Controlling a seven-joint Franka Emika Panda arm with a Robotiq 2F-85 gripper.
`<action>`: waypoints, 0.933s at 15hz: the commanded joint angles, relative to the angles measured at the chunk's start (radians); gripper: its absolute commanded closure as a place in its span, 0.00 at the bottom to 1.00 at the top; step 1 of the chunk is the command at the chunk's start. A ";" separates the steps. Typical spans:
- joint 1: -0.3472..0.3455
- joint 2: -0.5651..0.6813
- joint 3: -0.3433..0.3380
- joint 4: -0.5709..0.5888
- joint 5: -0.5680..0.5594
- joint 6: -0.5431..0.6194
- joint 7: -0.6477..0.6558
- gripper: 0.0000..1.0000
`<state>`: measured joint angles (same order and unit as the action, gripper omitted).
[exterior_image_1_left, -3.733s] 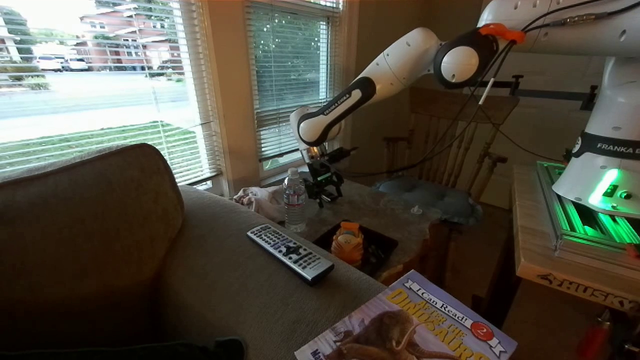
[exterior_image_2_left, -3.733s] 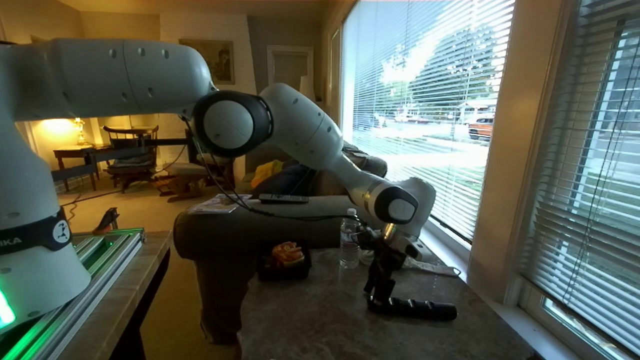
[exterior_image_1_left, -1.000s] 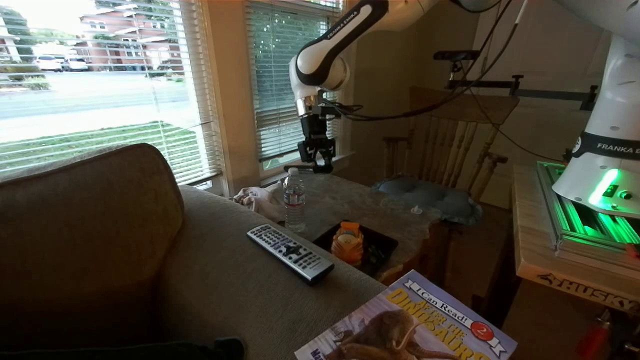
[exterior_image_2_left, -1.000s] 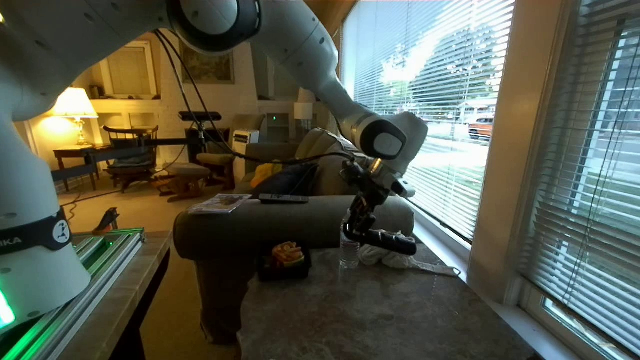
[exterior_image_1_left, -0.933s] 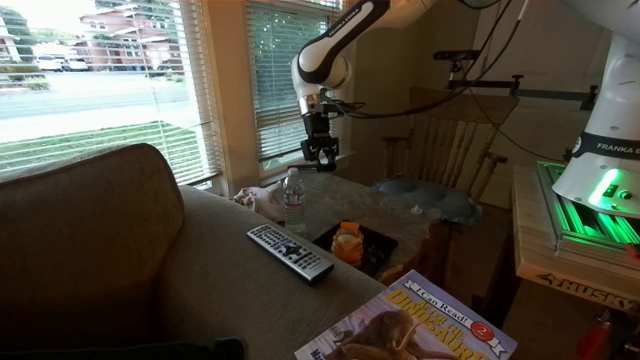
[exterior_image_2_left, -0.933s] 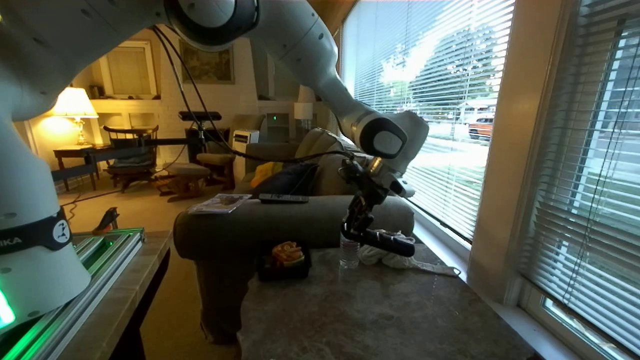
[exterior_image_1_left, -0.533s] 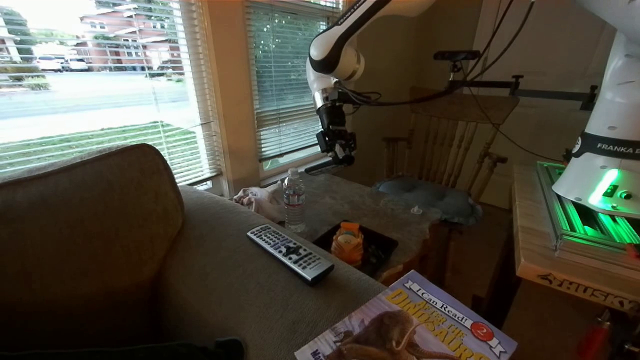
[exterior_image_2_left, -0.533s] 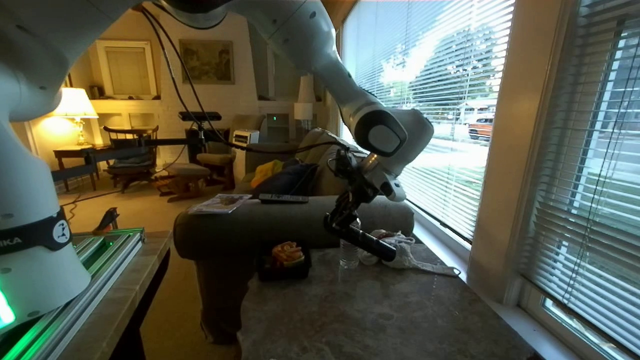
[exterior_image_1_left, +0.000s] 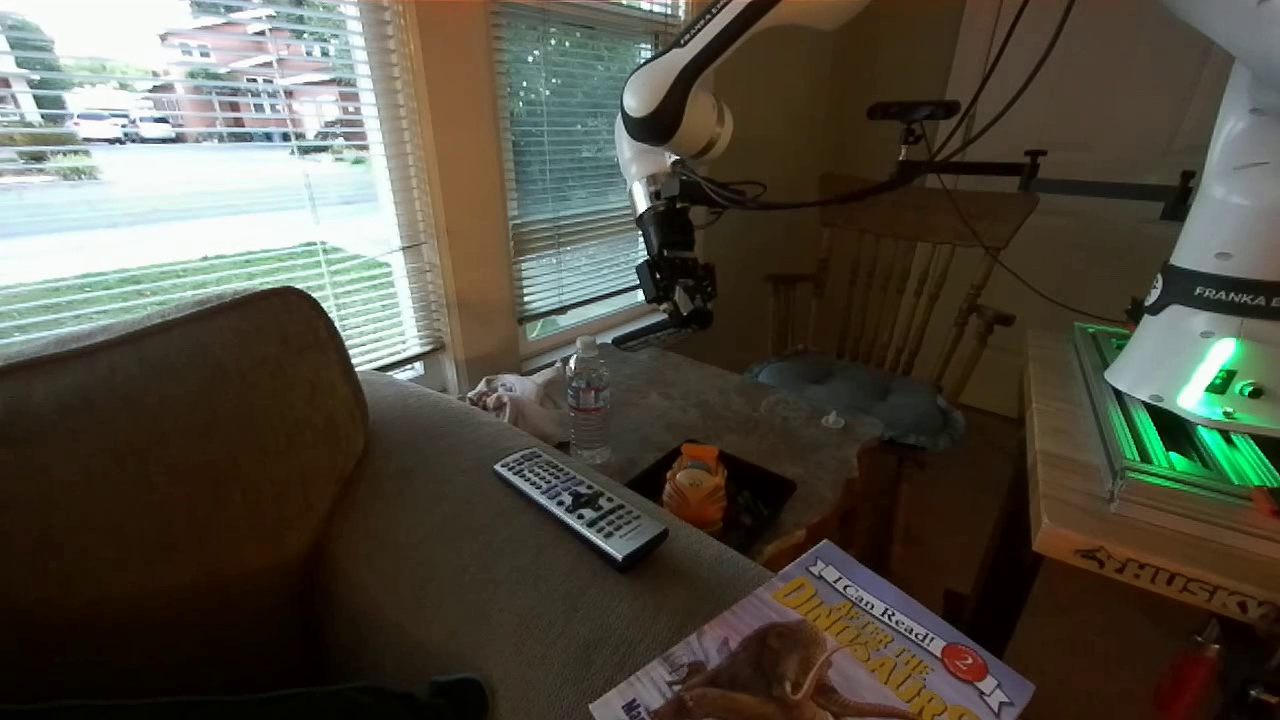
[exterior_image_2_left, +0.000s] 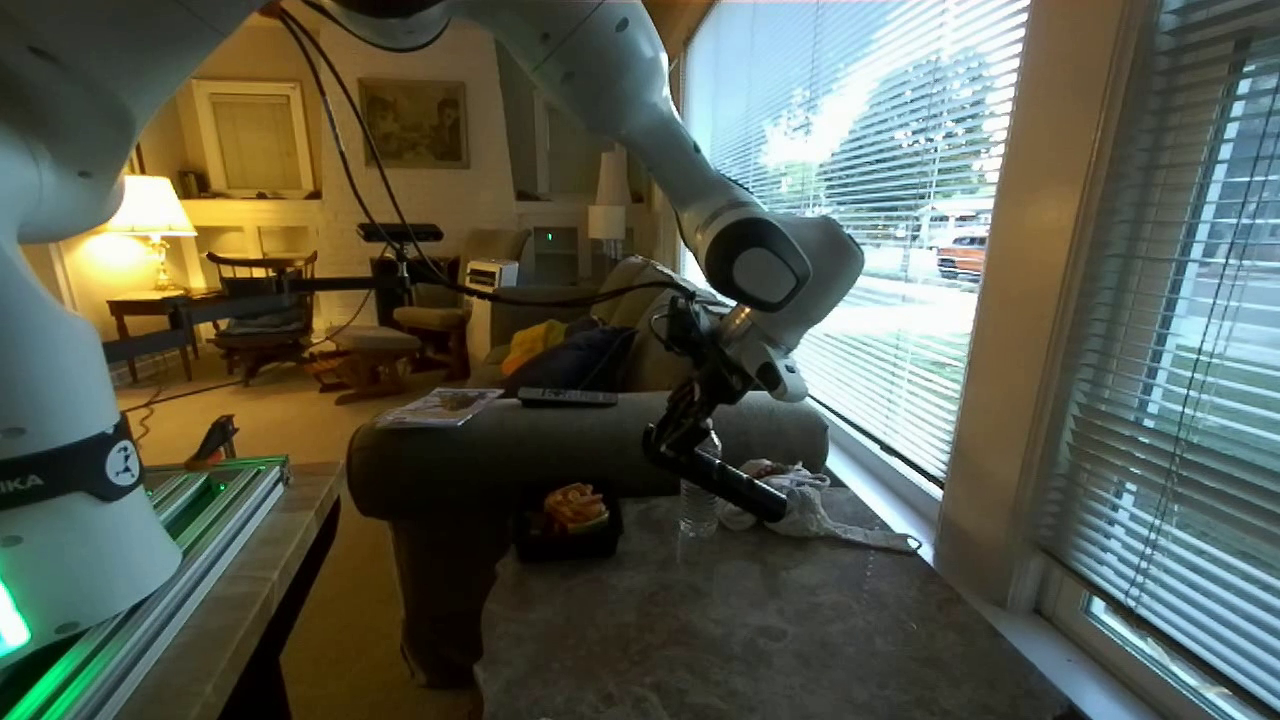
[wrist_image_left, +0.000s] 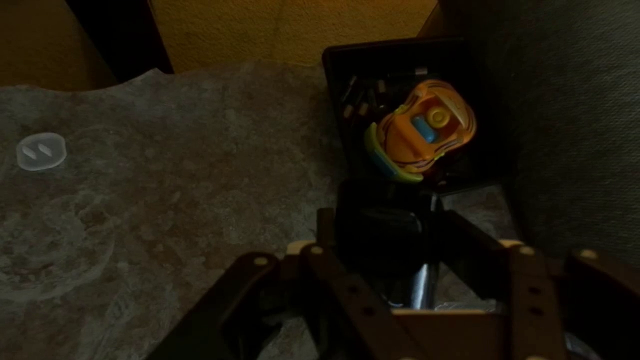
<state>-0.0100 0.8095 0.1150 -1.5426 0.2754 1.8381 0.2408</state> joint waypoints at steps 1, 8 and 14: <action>0.020 0.000 -0.025 0.004 0.017 -0.006 -0.010 0.71; -0.111 0.028 0.022 0.083 0.178 -0.350 -0.245 0.71; -0.181 0.095 -0.011 0.215 0.263 -0.736 -0.240 0.71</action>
<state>-0.1669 0.8390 0.1166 -1.4287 0.4724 1.2668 -0.0109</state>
